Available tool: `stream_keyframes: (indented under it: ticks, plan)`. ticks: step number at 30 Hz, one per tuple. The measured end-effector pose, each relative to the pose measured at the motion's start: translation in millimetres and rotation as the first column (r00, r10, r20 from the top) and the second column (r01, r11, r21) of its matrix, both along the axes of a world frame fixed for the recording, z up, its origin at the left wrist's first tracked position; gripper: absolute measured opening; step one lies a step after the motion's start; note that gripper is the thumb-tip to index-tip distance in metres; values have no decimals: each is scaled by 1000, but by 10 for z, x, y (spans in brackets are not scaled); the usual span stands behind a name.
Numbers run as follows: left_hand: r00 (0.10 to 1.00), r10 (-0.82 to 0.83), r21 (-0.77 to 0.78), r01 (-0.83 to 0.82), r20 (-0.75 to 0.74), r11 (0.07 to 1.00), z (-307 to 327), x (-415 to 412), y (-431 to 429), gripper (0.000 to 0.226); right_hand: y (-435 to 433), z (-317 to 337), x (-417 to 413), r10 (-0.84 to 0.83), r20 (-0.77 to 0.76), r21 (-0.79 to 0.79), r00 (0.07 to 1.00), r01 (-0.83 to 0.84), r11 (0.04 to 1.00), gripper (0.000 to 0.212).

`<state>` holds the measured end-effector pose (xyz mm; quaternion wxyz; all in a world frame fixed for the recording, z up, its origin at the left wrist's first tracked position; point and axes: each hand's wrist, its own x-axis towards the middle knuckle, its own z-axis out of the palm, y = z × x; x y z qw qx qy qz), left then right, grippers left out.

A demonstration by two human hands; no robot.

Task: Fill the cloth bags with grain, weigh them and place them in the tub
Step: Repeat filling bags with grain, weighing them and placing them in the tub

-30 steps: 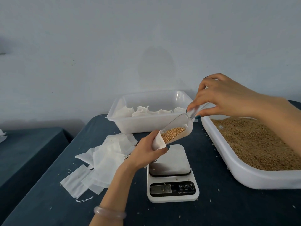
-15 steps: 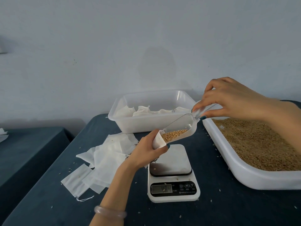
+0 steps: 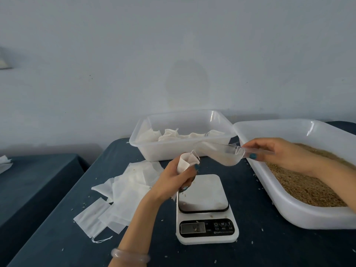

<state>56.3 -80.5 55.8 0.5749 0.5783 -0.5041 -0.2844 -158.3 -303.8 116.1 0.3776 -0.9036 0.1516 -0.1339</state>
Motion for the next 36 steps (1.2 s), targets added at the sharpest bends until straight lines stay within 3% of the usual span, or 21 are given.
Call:
stream_keyframes:
  ticks: [4, 9, 13, 15, 17, 20, 23, 26, 31, 33, 36]
  plan:
    - [1000, -5, -12, 5, 6, 1000, 35, 13, 4, 36, -11, 28, -70, -143, 74, 120, 987, 133, 984, 33]
    - [971, 115, -44, -108, 212, 993, 64, 94, 25, 37, -146, 41, -149, -453, 153, 209, 878, 419, 883, 45]
    - [890, 250, -52, -249, 382, 967, 70, 191, 9, 34, -369, -88, -226, -612, 87, 61, 786, 609, 791, 31]
    - [880, 312, -69, -309, 357, 949, 83, 227, -13, 32, -483, -157, -268, -650, -3, -73, 760, 648, 758, 25]
    - [879, 339, -100, -324, 337, 941, 112, 244, -26, 29, -561, -205, -291, -673, -98, -190, 733, 650, 736, 21]
    - [767, 418, -158, -394, 486, 906, 170, 261, -46, 20, -591, -218, -318, -680, -197, -296, 706, 618, 728, 15]
    - [710, 475, -211, -432, 519, 877, 249, 242, -51, 13, -592, -215, -341, -687, -327, -408, 649, 559, 722, 20]
    - [779, 437, -176, -402, 451, 899, 332, 183, -95, 20, -509, -217, -332, -679, -495, -542, 542, 418, 729, 28]
    - [932, 301, -121, -282, 201, 952, 349, 71, -193, 16, -420, -203, -310, -645, -602, -598, 471, 269, 755, 29]
    - [966, 232, -57, -227, 111, 972, 268, 64, -226, 16, -424, -204, -288, -657, -580, -621, 482, 261, 739, 30]
    - [958, 221, 81, -238, 181, 968, 69, 133, -262, 17, -341, -150, -209, -698, -390, -672, 601, 333, 662, 26]
